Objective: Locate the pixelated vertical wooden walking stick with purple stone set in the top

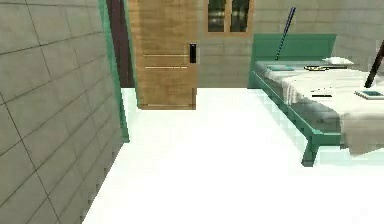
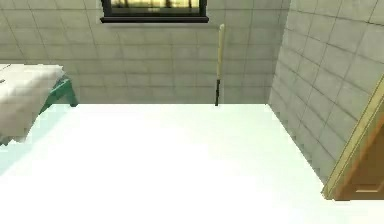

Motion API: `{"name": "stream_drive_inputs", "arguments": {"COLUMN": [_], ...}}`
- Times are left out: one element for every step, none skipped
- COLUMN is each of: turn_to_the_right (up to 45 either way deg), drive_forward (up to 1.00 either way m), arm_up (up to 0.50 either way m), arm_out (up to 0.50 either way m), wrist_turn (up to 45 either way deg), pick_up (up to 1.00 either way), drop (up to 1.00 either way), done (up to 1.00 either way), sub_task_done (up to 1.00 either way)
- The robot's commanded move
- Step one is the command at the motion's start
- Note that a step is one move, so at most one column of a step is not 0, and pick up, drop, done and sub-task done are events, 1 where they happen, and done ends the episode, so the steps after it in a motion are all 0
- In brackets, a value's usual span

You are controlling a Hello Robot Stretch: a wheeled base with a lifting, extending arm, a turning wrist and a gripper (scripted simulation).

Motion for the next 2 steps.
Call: {"name": "stream_drive_inputs", "arguments": {"turn_to_the_right": [45.0, 18.0], "drive_forward": [0.00, 0.00], "arm_up": [0.00, 0.00], "arm_out": [0.00, 0.00], "wrist_turn": [0.0, 0.0], "pick_up": [0.00, 0.00], "drop": [0.00, 0.00], "done": [0.00, 0.00], "sub_task_done": [0.00, 0.00]}}
